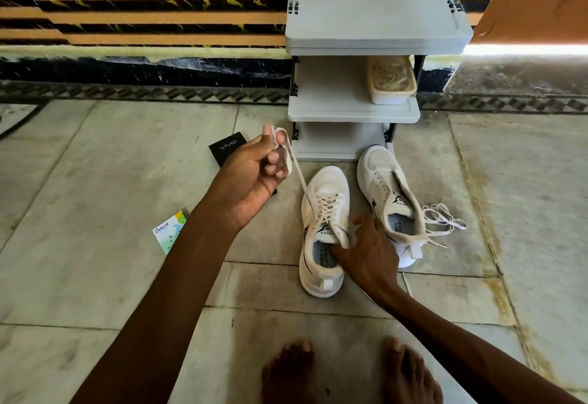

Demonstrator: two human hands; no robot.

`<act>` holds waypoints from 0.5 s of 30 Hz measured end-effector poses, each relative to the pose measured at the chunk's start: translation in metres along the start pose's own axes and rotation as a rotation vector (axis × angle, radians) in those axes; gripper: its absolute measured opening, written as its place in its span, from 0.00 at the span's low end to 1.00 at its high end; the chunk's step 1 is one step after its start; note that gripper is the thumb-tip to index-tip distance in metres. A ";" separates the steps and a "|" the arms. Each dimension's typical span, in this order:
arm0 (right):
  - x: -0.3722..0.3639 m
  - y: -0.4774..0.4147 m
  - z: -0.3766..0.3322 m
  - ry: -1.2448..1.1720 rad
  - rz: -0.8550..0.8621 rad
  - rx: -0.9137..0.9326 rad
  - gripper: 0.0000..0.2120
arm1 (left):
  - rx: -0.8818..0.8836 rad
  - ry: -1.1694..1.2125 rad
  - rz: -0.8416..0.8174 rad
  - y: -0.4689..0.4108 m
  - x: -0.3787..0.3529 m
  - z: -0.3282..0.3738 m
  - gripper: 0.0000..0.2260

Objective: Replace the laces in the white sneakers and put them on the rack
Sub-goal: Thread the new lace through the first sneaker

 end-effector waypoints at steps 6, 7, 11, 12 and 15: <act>0.020 0.005 -0.015 0.019 0.094 0.208 0.17 | -0.162 -0.961 0.282 0.001 0.032 -0.019 0.08; 0.021 0.005 -0.015 0.030 0.089 0.214 0.14 | -0.154 -0.995 0.247 0.002 0.032 -0.026 0.06; 0.021 0.003 -0.015 0.061 0.068 0.237 0.10 | -0.044 -1.041 0.150 0.006 0.033 -0.060 0.08; 0.021 0.001 -0.016 0.052 0.062 0.244 0.09 | -0.020 -1.068 0.138 0.007 0.033 -0.069 0.07; 0.023 -0.007 -0.013 -0.047 0.006 0.225 0.05 | 0.014 -1.210 0.149 0.010 0.034 -0.089 0.06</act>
Point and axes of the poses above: each hand's wrist, its own y-axis away from the middle knuckle, its own x-axis out of the back of the hand, z = x × y, the point moved 7 cm from there along -y, towards the middle knuckle, and after that the axes turned 13 degrees about y, right-handed, at the moved point
